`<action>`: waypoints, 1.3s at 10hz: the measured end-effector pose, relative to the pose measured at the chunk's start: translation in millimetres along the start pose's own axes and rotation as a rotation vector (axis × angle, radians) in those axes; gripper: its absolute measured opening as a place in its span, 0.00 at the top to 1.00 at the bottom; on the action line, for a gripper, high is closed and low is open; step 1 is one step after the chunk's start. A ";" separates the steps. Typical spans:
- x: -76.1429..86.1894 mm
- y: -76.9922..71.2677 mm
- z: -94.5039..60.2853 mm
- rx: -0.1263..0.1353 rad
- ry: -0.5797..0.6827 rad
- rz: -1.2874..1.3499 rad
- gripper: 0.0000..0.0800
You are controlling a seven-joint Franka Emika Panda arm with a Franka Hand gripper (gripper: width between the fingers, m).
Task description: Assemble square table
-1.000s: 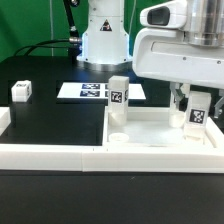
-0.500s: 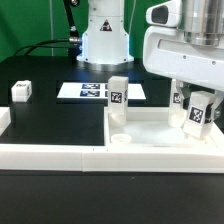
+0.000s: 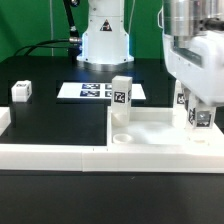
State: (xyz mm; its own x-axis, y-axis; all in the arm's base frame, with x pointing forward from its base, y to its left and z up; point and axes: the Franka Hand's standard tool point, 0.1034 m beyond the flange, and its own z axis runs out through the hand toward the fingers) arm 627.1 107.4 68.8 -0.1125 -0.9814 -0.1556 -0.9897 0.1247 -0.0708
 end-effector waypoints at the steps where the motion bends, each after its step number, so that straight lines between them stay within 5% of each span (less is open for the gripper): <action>1: -1.4 0.3 0.3 0.011 -0.023 0.106 0.64; 4: -1.7 0.3 0.3 0.012 -0.029 0.172 0.64; 5: -2.1 2.9 0.7 -0.018 -0.017 0.037 0.64; 6: -4.8 0.4 -2.4 -0.060 -0.002 -0.146 0.37; 8: -9.2 -4.3 -4.5 -0.062 -0.014 -0.482 0.21; 12: -7.5 -4.8 -4.8 -0.065 -0.011 -0.804 0.19; 13: -9.8 -4.6 -6.8 -0.085 0.026 -1.046 0.19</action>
Offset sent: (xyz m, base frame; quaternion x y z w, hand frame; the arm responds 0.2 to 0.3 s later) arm 0.0000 0.0000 0.0000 0.0000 0.0000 0.0650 0.9979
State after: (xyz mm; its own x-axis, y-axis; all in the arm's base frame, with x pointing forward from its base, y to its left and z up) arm 632.1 115.5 77.4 0.8014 -0.5971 -0.0357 -0.5977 -0.7968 -0.0886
